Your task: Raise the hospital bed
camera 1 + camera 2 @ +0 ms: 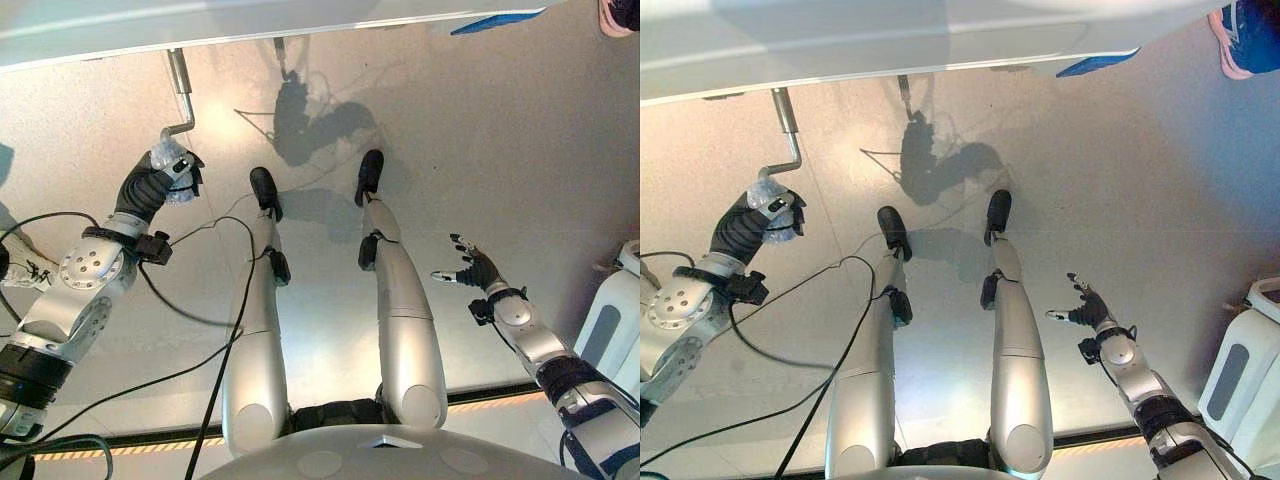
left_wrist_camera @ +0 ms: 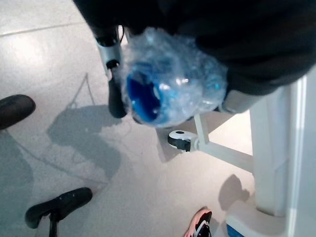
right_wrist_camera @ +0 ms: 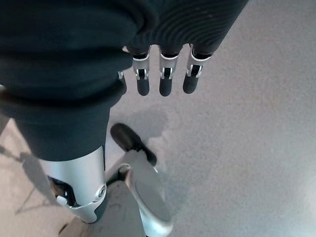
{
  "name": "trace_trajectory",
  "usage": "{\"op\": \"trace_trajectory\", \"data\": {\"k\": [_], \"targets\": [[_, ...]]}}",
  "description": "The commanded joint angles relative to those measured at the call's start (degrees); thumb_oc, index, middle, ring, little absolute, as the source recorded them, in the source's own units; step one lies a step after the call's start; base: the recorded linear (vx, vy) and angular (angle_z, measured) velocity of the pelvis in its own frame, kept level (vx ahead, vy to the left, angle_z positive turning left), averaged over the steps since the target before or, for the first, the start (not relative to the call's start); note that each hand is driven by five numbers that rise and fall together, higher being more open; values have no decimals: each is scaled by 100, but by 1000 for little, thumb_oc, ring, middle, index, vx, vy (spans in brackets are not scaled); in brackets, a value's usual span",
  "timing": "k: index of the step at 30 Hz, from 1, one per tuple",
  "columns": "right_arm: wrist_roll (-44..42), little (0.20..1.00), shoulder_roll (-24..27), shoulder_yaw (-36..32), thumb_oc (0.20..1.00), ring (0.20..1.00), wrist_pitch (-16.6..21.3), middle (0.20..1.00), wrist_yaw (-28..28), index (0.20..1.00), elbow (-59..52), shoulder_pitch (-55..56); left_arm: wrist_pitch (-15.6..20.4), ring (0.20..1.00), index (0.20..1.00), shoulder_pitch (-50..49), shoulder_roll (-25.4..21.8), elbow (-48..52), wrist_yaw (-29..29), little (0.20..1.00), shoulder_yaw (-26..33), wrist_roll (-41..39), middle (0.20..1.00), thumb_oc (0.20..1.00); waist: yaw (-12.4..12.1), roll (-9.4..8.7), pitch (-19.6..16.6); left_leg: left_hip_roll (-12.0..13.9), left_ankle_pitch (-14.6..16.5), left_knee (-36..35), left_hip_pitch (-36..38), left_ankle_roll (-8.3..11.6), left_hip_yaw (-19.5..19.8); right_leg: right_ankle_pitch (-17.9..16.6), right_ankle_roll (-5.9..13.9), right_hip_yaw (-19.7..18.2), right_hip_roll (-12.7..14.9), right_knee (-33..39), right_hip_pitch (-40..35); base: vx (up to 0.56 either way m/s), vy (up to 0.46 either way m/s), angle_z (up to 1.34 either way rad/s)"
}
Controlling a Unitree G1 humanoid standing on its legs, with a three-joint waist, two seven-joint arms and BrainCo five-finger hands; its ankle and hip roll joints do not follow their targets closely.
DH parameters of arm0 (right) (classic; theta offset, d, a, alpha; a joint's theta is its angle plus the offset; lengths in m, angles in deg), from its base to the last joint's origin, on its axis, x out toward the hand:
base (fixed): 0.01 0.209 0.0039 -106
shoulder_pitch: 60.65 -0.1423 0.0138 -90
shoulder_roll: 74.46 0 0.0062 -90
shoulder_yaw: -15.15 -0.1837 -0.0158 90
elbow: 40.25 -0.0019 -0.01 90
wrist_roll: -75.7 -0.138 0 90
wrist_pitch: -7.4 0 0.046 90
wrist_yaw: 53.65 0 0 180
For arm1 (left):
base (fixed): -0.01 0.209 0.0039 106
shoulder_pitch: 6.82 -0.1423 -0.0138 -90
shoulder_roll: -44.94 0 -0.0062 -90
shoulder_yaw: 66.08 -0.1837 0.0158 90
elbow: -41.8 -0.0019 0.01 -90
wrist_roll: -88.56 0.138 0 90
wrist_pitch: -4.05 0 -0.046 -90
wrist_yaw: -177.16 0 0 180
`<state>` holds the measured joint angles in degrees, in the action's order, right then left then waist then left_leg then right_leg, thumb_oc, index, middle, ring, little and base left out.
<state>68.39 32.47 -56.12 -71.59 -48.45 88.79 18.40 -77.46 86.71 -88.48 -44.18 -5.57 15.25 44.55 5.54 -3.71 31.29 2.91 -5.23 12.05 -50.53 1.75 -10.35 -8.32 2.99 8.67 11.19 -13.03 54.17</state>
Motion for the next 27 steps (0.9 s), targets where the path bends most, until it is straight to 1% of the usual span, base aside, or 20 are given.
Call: {"op": "trace_trajectory", "data": {"k": [1,5,9,10,11,12,13,14,15,16,17,20,21,22,24,27], "targets": [[68,1000,229,-9,1000,1000,58,1000,-58,1000,85,456,857,200,200,-669,-20,1035,141,200,738,222,200,200,-93,392,-150,-174,309,165,62,211,-61,-240,986,104,27,547,-449,8,165,14],[57,1000,164,-2,1000,1000,61,1000,-75,1000,104,460,848,200,200,-716,55,808,69,200,848,362,200,200,-137,344,-150,-239,379,238,26,183,-40,-312,1035,166,107,695,-572,17,144,13],[53,1000,71,61,1000,1000,60,1000,-89,1000,40,358,795,200,200,-482,189,16,-188,200,858,712,200,200,-164,206,-150,-287,490,410,-123,145,16,-369,1085,247,190,823,-652,23,142,5],[53,1000,72,56,1000,1000,60,1000,-88,1000,41,359,800,200,200,-464,189,5,-189,200,842,713,200,200,-168,210,-150,-287,492,414,-127,145,18,-369,1085,249,190,823,-650,18,58,5],[41,1000,70,66,1000,1000,58,1000,-84,1000,17,342,761,200,200,-316,188,-191,-229,200,795,807,200,200,-165,180,-150,-281,525,478,-188,142,46,-378,1093,260,213,828,-645,29,72,6],[21,1000,29,104,1000,1000,48,1000,-93,1000,-6,280,721,200,200,31,270,-620,-415,200,718,1002,200,200,-142,104,-150,-271,584,587,-281,122,67,-375,1097,269,230,834,-636,29,72,6],[21,1000,29,100,1000,1000,48,1000,-93,1000,-7,282,722,200,200,39,270,-624,-415,200,710,1001,200,200,-146,106,-150,-270,585,590,-283,122,67,-375,1097,270,229,834,-635,45,92,9],[-12,1000,8,158,1000,1000,30,1000,-89,1000,-42,176,658,200,200,551,430,-1252,-585,200,545,1103,200,200,-84,-31,-150,-252,652,717,-402,106,95,-373,1100,286,244,842,-609,38,67,9],[-25,1000,-18,172,1000,1000,32,1000,-90,1000,-21,142,627,200,200,830,481,-1509,-685,200,442,1214,200,200,-61,-81,-150,-237,689,778,-466,102,109,-371,1102,284,246,836,-584,38,67,9],[-25,1000,-18,169,1000,1000,32,1000,-90,1000,-21,143,628,200,200,836,482,-1512,-686,200,436,1214,200,200,-64,-79,-150,-237,690,780,-468,102,109,-371,1102,284,245,836,-583,36,54,8],[-41,1000,-17,223,1000,1000,32,1000,-90,1000,-187,116,574,200,200,1214,567,-1853,-822,200,360,1371,200,200,4,-224,-150,-211,738,874,-594,88,159,-358,1103,280,243,842,-543,37,43,10],[-101,1000,-59,315,1000,1000,26,1000,-60,1000,-244,2,500,200,200,1903,812,-2414,-1082,200,109,1515,200,200,86,-430,-150,-178,819,982,-716,59,197,-300,1095,286,224,798,-470,38,42,11],[-101,1000,-59,303,1000,1000,25,1000,-59,1000,-244,4,505,200,200,1932,815,-2430,-1085,200,85,1515,200,200,74,-427,-150,-177,822,986,-724,58,196,-298,1095,284,223,793,-461,44,25,13],[-127,1000,-48,345,1000,1000,15,1000,-32,1000,-288,-56,440,200,200,2425,949,-2732,-1151,200,-196,1547,200,200,145,-495,-150,-187,862,1095,-855,37,233,-224,1088,265,229,703,-364,43,27,15],[-181,1000,-76,377,1000,1000,4,1000,-10,1000,-354,-89,402,200,200,2704,1011,-2744,-1217,200,-349,1669,200,200,181,-536,-150,-190,911,1164,-920,11,256,-174,1076,247,234,597,-257,39,28,7],[-191,1000,-117,466,1000,1000,-17,1000,-6,1000,-403,-178,333,200,200,3122,1164,-3042,-1282,200,-582,1736,200,200,241,-636,-150,-176,955,1203,-998,-14,265,-135,1049,230,235,526,-130,0,0,0]]}}
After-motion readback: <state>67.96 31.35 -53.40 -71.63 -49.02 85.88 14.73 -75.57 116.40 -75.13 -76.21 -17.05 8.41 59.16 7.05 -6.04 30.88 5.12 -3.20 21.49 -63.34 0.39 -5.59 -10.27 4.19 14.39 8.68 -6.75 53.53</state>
